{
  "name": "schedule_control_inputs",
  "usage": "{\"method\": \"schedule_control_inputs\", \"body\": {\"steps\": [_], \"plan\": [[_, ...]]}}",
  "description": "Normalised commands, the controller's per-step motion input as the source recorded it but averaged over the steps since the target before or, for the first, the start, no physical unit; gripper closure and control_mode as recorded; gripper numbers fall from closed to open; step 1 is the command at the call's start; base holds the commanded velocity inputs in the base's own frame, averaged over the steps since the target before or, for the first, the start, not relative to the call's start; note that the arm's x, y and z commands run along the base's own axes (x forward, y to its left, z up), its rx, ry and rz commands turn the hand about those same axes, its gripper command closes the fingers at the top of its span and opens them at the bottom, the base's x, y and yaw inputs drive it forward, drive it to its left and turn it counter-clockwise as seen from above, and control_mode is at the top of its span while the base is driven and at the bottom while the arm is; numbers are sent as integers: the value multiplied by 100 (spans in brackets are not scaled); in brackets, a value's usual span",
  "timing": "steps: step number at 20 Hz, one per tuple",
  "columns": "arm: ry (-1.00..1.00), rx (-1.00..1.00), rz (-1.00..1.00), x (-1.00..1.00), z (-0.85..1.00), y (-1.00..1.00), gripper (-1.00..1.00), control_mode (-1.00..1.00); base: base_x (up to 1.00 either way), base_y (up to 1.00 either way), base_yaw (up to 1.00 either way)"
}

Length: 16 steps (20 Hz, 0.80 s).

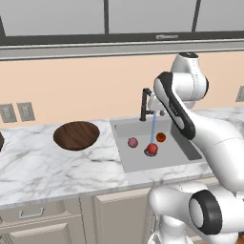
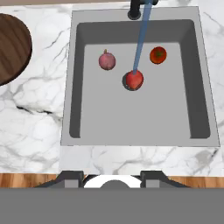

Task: Pick the onions from the sink and place them in one bowl. Place the tomato in the other bowl. Then turn off the sink faucet.

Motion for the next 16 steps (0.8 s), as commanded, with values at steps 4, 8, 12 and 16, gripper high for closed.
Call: {"method": "schedule_control_inputs", "body": {"steps": [4,8,12,16], "plan": [[0,0,0,-1,-7,0,-100,-100,0,0,0],[0,0,0,-11,-37,-2,-100,-100,0,0,0],[0,0,0,-5,-44,-5,-100,-100,0,0,0],[0,0,0,0,-41,-15,-100,-100,0,0,0]]}}
